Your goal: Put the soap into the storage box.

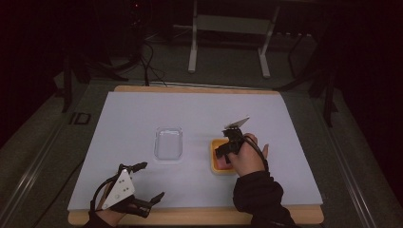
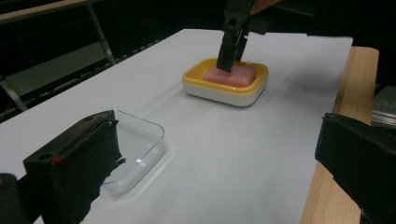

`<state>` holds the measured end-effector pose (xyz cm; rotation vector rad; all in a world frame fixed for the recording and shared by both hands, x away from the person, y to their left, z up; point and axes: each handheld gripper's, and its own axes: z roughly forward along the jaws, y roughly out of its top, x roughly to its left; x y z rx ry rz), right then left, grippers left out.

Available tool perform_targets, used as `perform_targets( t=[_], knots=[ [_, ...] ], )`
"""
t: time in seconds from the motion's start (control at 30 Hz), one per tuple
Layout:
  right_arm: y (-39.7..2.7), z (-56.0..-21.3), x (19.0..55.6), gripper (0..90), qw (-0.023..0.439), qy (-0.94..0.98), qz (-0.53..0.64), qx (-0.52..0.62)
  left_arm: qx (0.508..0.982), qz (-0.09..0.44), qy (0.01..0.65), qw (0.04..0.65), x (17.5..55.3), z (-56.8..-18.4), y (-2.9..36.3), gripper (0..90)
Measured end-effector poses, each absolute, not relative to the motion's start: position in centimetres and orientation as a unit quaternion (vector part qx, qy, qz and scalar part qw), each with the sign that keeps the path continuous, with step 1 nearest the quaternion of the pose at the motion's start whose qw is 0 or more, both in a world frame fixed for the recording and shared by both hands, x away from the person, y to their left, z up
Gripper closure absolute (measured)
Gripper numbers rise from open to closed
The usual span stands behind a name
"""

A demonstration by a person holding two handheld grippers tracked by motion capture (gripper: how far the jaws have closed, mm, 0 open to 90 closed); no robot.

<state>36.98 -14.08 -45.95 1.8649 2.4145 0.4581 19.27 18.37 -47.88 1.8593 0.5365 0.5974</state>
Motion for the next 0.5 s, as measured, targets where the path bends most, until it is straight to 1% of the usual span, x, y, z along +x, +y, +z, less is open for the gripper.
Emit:
perform_targets(
  t=[0.1, 0.17, 0.3, 0.43, 0.5],
  knots=[
    [-14.3, -45.5, 37.1, 32.0, 0.021, 0.791, 0.149, 0.593, 0.779, 0.251, 0.224, 0.53, 19.2, -47.9, 18.4, 0.6],
    [-14.9, -44.8, 37.2, 30.1, 0.04, 0.797, 0.162, 0.581, 0.779, 0.25, 0.225, 0.53, 19.3, -47.9, 18.4, 0.6],
    [-15.7, -44.1, 37.1, 28.1, 0.048, 0.8, 0.183, 0.569, 0.779, 0.251, 0.225, 0.528, 19.3, -47.9, 18.4, 0.6],
    [-17.4, -42.9, 36.3, 26.1, 0.078, 0.817, 0.215, 0.529, 0.778, 0.251, 0.226, 0.529, 19.2, -47.9, 18.4, 0.6],
    [-17.8, -42.8, 36.2, 26.2, 0.08, 0.82, 0.214, 0.525, 0.779, 0.251, 0.226, 0.529, 19.3, -47.9, 18.4, 0.6]
  ],
)
